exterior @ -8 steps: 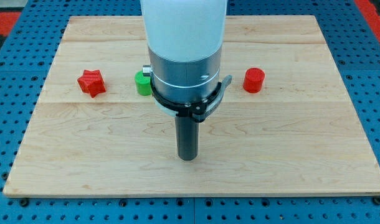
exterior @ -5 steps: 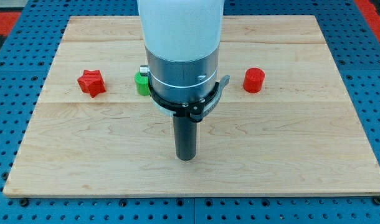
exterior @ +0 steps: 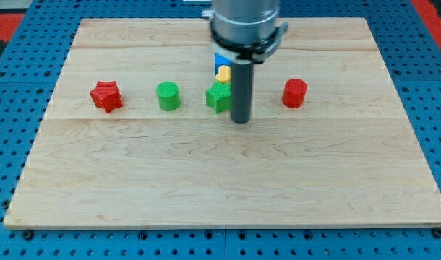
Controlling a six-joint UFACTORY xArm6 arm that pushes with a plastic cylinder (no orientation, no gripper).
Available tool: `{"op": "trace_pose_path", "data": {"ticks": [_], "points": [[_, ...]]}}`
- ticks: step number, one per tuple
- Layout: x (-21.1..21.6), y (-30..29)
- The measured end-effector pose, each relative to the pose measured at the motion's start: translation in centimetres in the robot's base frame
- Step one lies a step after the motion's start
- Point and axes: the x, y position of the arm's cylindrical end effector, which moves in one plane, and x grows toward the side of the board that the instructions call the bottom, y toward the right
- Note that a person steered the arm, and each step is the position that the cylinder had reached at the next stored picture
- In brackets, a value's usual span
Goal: Push the green star into the green circle
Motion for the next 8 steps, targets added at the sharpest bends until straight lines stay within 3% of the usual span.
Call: {"op": "trace_pose_path", "data": {"ticks": [1, 3, 4, 5, 7, 8], "points": [[-3.2, -0.4], [-3.5, -8.4], [-4.1, -9.0], [-8.8, -9.5], [-4.8, -16.7], [-1.4, -17.1]]}}
